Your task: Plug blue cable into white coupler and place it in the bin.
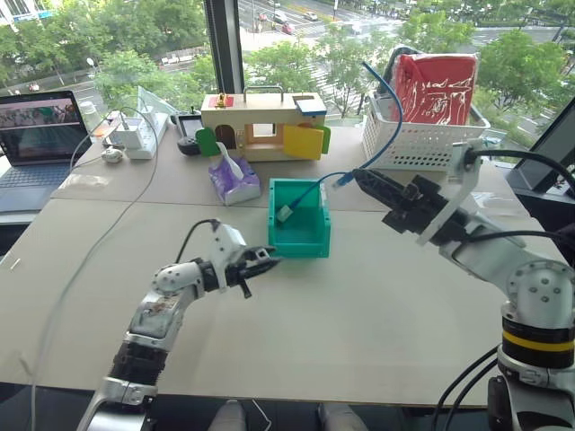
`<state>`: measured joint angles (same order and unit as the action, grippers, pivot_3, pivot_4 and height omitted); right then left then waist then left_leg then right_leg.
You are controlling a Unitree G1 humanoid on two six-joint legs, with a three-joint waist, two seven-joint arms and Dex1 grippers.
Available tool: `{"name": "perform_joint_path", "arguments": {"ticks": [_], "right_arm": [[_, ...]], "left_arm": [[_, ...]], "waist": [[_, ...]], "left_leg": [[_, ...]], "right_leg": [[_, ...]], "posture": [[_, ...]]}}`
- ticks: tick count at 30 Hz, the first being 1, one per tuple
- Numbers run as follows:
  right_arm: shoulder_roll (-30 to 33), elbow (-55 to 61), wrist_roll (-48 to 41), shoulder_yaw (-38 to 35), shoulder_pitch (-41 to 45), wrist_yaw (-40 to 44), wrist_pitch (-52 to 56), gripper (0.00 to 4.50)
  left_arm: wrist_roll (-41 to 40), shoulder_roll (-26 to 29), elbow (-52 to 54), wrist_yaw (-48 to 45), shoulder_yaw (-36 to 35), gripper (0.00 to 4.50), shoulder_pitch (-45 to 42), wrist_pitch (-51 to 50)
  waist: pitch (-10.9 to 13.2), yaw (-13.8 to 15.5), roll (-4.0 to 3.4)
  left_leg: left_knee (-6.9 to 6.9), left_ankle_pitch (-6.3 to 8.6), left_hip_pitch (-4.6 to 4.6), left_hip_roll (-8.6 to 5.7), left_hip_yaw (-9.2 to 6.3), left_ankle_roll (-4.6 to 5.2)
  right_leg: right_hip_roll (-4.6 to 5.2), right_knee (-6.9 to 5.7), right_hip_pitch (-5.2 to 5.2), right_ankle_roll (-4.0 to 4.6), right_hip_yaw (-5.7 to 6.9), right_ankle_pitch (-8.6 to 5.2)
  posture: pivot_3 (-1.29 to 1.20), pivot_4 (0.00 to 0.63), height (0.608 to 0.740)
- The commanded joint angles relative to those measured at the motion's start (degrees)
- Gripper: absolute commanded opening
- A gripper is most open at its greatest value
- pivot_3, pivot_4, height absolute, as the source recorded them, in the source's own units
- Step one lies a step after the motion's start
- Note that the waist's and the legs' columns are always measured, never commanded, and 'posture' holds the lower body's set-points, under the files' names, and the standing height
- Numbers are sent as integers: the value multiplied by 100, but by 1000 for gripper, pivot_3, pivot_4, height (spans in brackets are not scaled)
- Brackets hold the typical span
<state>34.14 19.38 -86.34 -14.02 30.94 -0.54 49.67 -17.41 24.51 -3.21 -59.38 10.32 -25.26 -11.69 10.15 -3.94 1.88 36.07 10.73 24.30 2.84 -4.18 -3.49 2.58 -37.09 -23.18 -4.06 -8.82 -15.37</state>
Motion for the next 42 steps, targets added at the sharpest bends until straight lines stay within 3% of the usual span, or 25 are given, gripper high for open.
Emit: {"name": "perform_joint_path", "arguments": {"ticks": [1, 10, 17, 19, 20, 25, 28, 42], "right_arm": [[77, 567, -187, -258, -208, -259, -144, 0], [180, 1244, -384, -553, -819, -887, -454, 0], [430, 1536, -598, -754, -1122, -1205, -663, 0], [504, 1564, -648, -783, -1165, -1265, -716, 0], [531, 1573, -666, -789, -1179, -1285, -736, 0], [674, 1563, -755, -799, -1251, -1288, -809, 0], [724, 1529, -778, -782, -1249, -1271, -838, 0], [710, 1483, -739, -647, -1238, -1226, -934, 0]], "left_arm": [[-34, -120, 53, -482, 380, 710, -362, -81], [786, -969, -1312, -477, 1155, 710, -1092, 599], [1187, -1425, -2198, -380, 1329, 710, -1258, 959], [1118, -1507, -2285, -351, 1231, 1710, -1314, 730], [1087, -1513, -2285, -412, 1216, 1842, -1324, 672], [1175, -1350, -2238, -572, 1221, 3692, -1312, 725], [1282, -1312, -2336, -355, 1148, 4426, -1324, 795], [1492, -969, -2218, -273, 1193, 4426, -1019, 832]], "waist": [[0, -19, 0], [0, 9, 0], [0, -2, 0], [0, 1, 0], [0, 3, 0], [0, 6, 0], [0, 4, 0], [-1, -5, -1]], "left_leg": [[1, 0, 0, 0, 0, 0], [18, -2, 3, -2, -1, 3], [17, -2, 1, -3, -2, 4], [16, -2, 1, -3, -2, 4], [17, -2, 1, -3, -3, 4], [18, -2, 1, -3, -3, 4], [18, -2, 1, -3, -3, 4], [18, -3, -7, -3, -4, 4]], "right_leg": [[0, -1, 0, 0, 0, 0], [1, -1, 7, -3, -1, 0], [0, -2, 7, -2, -2, 0], [0, -3, 6, -2, -2, 0], [0, -4, 7, -2, -2, 0], [0, -4, 8, -3, -2, 0], [0, -4, 9, -3, -2, 0], [0, -6, 13, -2, -2, 0]], "posture": [[0, 150, 740], [0, 150, 740], [0, 150, 740], [0, 150, 740], [0, 150, 740], [0, 150, 740], [0, 150, 740], [0, 150, 740]]}}
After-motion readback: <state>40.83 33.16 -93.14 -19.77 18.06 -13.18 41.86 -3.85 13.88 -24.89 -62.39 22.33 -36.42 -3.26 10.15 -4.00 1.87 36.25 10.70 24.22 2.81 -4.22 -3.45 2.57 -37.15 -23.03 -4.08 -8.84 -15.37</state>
